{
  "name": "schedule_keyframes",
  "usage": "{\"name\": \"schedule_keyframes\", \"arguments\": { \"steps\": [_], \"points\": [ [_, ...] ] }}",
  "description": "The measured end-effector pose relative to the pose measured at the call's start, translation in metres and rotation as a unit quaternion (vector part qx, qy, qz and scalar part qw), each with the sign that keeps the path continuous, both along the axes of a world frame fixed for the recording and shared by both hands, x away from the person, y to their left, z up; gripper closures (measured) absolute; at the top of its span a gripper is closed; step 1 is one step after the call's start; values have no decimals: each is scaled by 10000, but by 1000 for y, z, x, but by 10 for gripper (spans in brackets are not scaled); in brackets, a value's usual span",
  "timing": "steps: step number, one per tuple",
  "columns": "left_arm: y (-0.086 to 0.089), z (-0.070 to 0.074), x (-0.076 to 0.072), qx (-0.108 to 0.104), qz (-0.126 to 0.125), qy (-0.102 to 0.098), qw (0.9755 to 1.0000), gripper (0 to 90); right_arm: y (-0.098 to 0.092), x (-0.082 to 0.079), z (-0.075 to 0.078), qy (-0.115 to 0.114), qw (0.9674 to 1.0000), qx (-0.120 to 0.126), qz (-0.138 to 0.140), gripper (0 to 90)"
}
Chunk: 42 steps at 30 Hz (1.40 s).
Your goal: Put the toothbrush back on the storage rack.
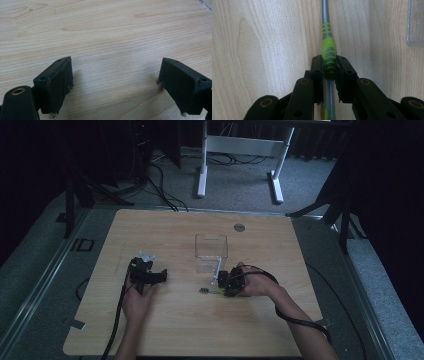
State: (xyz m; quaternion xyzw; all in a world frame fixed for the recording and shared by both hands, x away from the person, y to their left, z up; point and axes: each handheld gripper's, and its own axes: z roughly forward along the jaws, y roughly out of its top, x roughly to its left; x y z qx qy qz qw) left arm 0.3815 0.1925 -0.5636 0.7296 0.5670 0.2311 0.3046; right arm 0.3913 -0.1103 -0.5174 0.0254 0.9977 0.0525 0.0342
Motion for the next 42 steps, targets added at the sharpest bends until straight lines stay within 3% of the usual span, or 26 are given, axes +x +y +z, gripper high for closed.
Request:
{"name": "schedule_keyframes", "arguments": {
  "steps": [15, 27, 42],
  "points": [
    [0, 0, 0, 2, 0, 2, 10000, 127, -1, -2, 1, -4, 10000, 60, 8, 793],
    [0, 0, 0, 0, -1, 0, 10000, 127, -7, -2, 10, -51, 9995, 286, -105, 794],
    [0, 0, 0, 1, -1, 1, 10000, 127, -12, -4, 17, -132, 9992, 355, -140, 795]
  ]
}}
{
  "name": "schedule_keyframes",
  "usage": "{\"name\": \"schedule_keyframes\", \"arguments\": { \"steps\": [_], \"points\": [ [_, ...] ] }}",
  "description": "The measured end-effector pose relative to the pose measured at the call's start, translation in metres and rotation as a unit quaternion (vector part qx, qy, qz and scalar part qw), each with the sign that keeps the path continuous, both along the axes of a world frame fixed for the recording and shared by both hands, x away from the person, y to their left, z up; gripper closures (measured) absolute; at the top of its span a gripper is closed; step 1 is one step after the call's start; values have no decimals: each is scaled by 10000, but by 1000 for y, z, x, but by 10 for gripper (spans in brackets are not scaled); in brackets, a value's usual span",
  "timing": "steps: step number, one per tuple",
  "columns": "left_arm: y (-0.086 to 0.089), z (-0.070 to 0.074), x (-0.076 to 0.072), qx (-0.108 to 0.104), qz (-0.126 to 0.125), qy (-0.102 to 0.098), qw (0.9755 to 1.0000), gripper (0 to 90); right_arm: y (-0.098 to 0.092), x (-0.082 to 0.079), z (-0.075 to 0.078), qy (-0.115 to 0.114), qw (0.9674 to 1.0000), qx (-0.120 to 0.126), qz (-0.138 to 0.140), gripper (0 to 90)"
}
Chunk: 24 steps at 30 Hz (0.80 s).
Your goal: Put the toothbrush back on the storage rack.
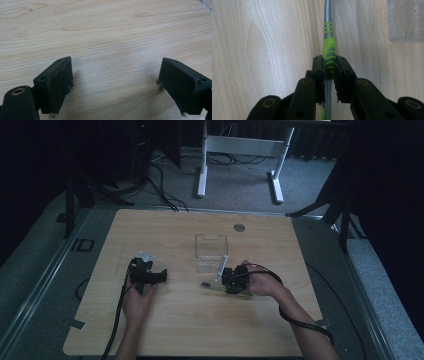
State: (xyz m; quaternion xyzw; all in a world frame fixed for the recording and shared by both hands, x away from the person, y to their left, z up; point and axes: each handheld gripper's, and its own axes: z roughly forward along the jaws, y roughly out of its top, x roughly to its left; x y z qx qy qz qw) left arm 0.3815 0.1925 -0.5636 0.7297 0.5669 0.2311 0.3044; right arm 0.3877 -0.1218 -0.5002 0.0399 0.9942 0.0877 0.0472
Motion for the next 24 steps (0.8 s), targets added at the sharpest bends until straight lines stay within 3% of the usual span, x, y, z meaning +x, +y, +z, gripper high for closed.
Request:
{"name": "schedule_keyframes", "arguments": {
  "steps": [24],
  "points": [
    [0, 0, 0, -1, -1, 0, 10000, 127, -13, 4, 22, -189, 9975, 589, -329, 795]
  ]
}}
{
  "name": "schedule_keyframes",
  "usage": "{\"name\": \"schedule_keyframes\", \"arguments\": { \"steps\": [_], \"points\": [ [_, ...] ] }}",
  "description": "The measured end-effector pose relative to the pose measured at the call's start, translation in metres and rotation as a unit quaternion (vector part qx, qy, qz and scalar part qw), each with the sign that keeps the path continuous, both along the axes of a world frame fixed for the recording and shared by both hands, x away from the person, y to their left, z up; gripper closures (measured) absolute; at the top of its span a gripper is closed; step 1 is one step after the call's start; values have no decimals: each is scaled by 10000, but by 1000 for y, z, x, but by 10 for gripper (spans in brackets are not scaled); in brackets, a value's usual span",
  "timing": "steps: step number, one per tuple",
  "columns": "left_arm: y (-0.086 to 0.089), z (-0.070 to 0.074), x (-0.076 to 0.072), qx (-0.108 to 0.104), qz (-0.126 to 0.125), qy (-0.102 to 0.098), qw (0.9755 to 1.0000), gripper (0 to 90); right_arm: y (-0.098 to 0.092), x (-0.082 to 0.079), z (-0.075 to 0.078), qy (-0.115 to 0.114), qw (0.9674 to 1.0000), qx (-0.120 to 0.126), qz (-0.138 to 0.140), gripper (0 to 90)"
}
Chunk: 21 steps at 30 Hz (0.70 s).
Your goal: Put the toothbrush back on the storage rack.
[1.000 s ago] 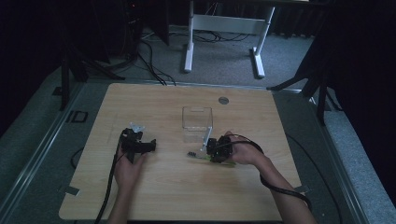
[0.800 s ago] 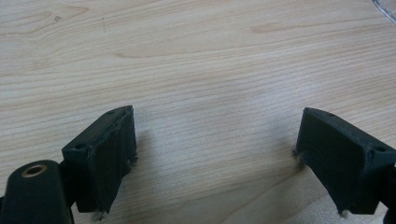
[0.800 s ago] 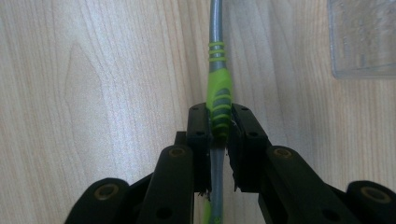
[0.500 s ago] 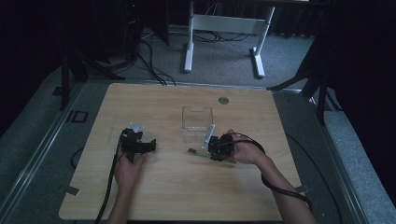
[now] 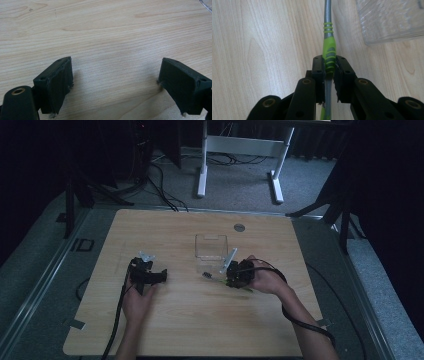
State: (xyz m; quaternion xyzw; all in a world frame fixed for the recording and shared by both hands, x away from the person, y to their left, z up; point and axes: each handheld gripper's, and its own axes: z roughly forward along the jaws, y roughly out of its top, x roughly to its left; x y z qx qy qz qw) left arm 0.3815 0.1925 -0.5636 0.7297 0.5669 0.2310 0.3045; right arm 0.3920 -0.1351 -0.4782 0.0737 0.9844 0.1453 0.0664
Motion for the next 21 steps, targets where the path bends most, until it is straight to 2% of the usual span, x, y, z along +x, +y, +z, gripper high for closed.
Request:
{"name": "schedule_keyframes", "arguments": {
  "steps": [21],
  "points": [
    [0, 0, 0, 1, -2, 6, 10000, 127, -3, 2, 14, -120, 9993, 343, -128, 794]
  ]
}}
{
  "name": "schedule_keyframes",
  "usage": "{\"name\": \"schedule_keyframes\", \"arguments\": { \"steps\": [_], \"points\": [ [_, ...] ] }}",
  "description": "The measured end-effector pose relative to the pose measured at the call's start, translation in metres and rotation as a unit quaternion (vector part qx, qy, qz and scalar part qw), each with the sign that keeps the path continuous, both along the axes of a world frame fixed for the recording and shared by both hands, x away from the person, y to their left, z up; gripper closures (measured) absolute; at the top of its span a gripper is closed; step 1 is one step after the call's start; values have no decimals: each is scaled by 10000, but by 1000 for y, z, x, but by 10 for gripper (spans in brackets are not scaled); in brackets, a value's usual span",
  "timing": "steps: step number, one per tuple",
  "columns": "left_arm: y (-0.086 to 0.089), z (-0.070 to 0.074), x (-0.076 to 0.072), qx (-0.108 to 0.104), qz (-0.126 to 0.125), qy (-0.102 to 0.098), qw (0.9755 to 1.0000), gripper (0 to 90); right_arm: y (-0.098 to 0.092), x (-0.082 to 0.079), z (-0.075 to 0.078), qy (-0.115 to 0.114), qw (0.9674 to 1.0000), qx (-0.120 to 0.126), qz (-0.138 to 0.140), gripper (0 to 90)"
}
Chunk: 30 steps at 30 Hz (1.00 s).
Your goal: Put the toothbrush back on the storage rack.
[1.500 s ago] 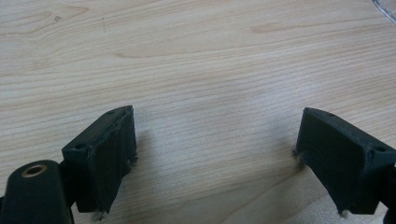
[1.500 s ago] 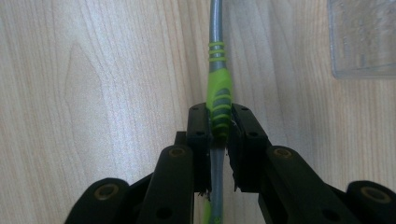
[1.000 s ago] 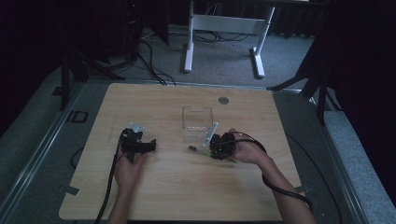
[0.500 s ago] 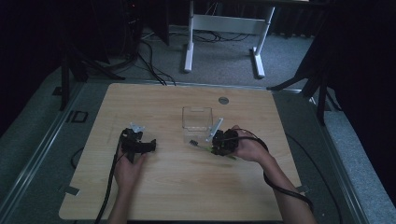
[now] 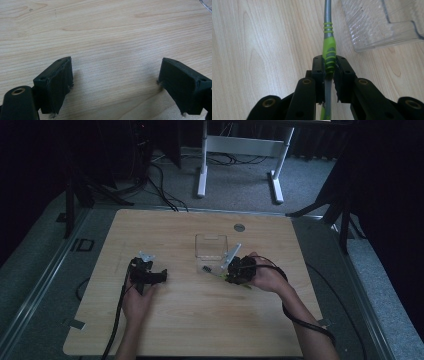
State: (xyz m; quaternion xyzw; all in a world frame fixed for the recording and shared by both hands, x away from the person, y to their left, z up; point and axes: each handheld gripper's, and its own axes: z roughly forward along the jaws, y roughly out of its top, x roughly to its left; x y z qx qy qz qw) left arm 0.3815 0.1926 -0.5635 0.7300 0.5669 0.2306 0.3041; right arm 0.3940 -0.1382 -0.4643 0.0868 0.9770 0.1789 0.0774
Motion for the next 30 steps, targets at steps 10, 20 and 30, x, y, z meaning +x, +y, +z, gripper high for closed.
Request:
{"name": "schedule_keyframes", "arguments": {
  "steps": [10, 20, 30],
  "points": [
    [0, 0, 0, -1, 0, 0, 10000, 127, -2, 2, 5, -42, 9996, 251, -96, 794],
    [0, 0, 0, -2, 0, 2, 10000, 127, -3, 3, 9, -68, 9986, 484, -205, 794],
    [0, 0, 0, -2, 0, 0, 10000, 127, -5, 4, 12, -119, 9978, 595, -283, 794]
  ]
}}
